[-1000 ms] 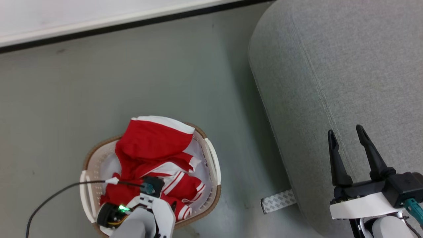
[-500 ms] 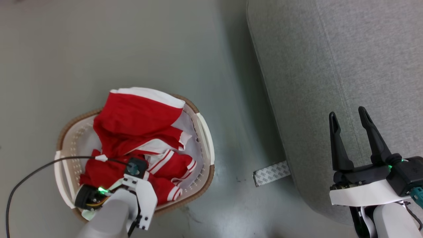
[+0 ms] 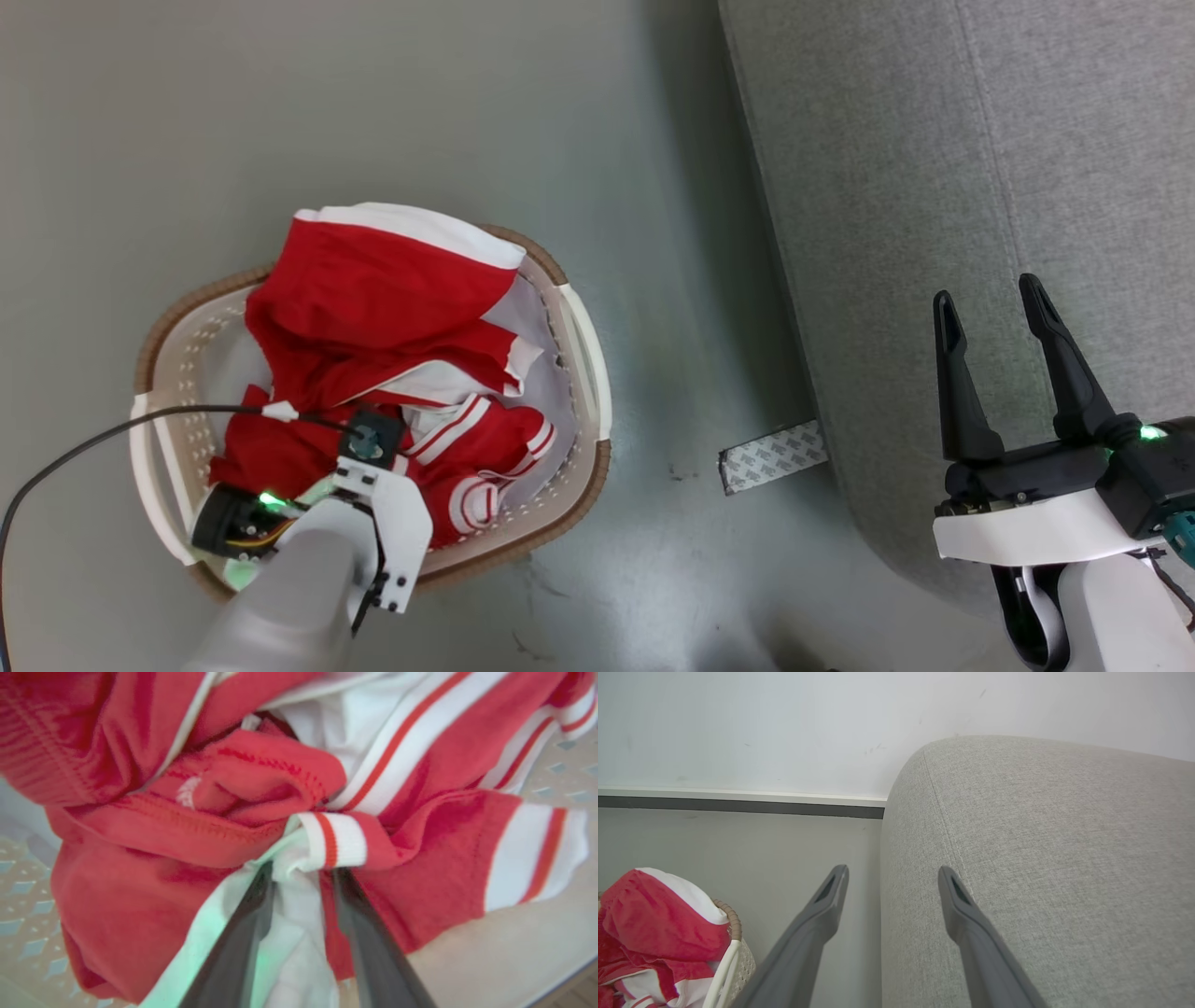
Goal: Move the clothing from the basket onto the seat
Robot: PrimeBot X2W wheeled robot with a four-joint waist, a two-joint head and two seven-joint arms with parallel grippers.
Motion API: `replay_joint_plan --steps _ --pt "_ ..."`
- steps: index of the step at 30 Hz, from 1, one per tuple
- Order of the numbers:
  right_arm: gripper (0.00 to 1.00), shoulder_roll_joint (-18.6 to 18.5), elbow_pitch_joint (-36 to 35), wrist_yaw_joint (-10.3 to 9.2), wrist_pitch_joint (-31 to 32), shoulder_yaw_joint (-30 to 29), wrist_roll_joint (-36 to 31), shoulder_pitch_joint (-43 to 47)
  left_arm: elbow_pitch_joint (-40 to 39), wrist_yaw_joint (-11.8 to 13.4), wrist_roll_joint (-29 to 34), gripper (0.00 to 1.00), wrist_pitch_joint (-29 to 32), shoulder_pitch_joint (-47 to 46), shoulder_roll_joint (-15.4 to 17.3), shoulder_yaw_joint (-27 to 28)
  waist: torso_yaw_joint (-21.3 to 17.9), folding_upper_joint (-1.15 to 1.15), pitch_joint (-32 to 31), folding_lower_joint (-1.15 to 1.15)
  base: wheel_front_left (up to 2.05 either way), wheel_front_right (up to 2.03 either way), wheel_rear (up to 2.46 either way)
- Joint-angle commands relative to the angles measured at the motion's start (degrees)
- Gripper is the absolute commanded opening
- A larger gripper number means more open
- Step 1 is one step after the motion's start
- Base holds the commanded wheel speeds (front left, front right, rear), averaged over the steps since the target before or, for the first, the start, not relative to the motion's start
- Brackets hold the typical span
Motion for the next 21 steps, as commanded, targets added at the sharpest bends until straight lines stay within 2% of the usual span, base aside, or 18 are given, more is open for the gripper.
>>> replay_joint_plan --steps 1,10,21 --pt "1.00 0.02 -0.05 -0.12 -0.02 -0.26 -0.73 -0.45 0.22 -0.43 -0.24 0.00 -0.76 -0.47 0.28 0.22 0.45 0.00 -0.03 0.00 0.00 0.00 0.00" --pt "1.00 0.00 1.28 -0.12 -0.02 -0.47 -1.93 1.53 0.30 -3.21 -4.33 0.00 -4.20 2.19 -2.35 1.91 3.40 0.00 -5.70 0.00 0.00 0.00 0.00" --pt "1.00 -0.06 3.60 -0.12 -0.01 -1.24 -3.59 7.89 -2.22 -6.99 -9.78 0.00 -12.11 8.71 -4.21 2.42 10.16 0.00 -22.38 0.00 0.00 0.00 0.00"
